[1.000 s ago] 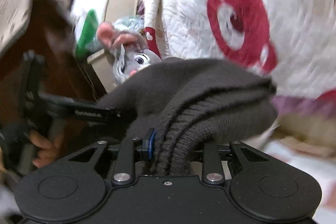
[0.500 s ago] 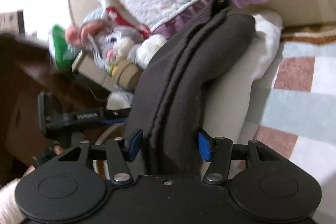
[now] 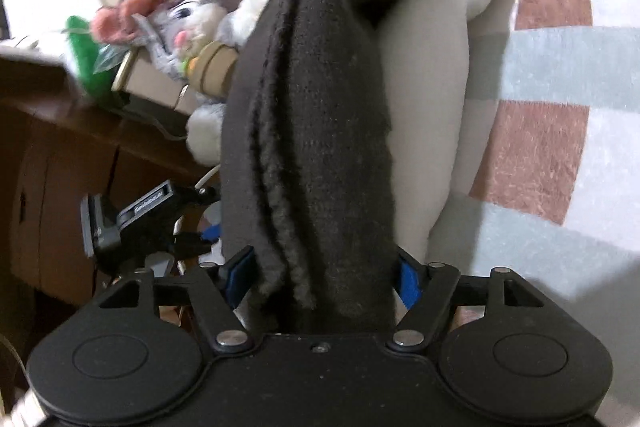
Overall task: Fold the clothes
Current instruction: 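Lift the folded sweater with both grippers toward the white cloth stack, then lower the sweater onto the folded white cloth and open both grippers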
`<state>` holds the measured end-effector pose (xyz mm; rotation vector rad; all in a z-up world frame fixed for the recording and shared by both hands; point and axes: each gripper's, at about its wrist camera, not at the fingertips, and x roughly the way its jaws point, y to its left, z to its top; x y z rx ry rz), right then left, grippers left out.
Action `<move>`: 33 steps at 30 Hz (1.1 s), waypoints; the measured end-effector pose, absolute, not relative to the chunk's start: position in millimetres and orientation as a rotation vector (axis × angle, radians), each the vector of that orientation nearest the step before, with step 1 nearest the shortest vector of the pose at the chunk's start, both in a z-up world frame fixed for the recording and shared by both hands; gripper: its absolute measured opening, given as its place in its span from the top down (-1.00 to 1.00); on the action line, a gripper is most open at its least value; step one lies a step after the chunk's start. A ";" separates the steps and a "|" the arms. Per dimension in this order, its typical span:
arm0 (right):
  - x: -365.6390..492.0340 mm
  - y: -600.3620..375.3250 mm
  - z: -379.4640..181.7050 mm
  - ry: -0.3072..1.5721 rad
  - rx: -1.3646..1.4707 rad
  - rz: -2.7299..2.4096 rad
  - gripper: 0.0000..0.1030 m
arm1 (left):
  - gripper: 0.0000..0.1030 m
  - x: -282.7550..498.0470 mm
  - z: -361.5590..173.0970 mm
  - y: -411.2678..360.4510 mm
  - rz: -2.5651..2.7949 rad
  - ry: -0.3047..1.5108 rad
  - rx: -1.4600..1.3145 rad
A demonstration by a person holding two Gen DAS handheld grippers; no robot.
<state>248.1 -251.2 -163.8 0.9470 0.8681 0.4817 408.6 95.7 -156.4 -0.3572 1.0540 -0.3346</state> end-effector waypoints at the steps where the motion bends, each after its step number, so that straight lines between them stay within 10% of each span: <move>1: 247.9 -251.3 -158.0 0.869 0.981 0.490 0.04 | -0.20 409.8 -150.4 91.2 -0.342 1.053 -0.319; 9: 242.4 -240.4 -154.3 0.826 1.558 0.627 0.22 | -0.22 391.7 -74.7 16.4 -0.400 0.796 0.137; 20: 220.8 -225.8 -176.9 0.816 1.277 0.586 0.16 | -0.23 346.8 -123.3 -76.3 -0.558 0.858 0.354; 27: 203.5 -238.0 -173.0 0.823 1.203 0.645 -0.26 | -0.19 326.2 -130.4 -72.9 -0.615 0.921 0.360; 33: 194.6 -232.5 -170.2 0.817 1.028 0.610 -0.05 | -0.13 325.1 -111.1 -86.6 -0.650 0.923 0.424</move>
